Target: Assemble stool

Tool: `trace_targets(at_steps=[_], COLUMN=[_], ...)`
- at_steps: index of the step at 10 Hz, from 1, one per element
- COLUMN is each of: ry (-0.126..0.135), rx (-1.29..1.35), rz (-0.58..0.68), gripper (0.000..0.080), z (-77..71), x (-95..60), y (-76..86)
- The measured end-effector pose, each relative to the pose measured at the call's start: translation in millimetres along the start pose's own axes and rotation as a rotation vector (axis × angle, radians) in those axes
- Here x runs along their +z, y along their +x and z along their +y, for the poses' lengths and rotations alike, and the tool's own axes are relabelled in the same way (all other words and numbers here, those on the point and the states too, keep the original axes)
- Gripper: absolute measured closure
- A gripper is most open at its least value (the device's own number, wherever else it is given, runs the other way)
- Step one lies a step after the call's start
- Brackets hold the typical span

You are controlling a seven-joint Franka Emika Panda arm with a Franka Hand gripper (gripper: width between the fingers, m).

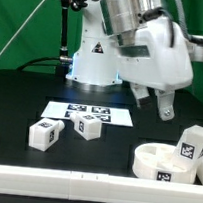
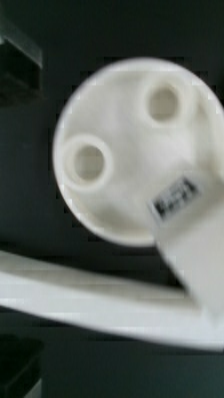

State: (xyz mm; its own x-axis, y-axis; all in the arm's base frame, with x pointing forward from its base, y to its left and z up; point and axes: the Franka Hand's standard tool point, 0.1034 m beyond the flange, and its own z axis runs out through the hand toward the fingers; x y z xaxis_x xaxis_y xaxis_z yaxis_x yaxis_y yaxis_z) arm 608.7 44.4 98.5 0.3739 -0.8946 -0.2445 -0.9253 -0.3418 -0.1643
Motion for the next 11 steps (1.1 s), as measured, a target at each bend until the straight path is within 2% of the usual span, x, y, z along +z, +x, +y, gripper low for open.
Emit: trace_targets(at_steps=[2,4,7,10,11], ry=[-0.050,-0.049,-0.050,-0.140,-0.143], rx=[-0.166,-0.178,-0.409,-0.899,-0.958], rz=[-0.005,-0.002,-0.007,0.042,0.038], gripper=[0.0150,0.0150,0.0150,0.0150,0.0150], z=[7.6,7.4,7.7,9.1,9.5], x=[3.6,3.8,3.8,4.4,4.6], y=[1.4,1.7,2.3,3.6,4.1])
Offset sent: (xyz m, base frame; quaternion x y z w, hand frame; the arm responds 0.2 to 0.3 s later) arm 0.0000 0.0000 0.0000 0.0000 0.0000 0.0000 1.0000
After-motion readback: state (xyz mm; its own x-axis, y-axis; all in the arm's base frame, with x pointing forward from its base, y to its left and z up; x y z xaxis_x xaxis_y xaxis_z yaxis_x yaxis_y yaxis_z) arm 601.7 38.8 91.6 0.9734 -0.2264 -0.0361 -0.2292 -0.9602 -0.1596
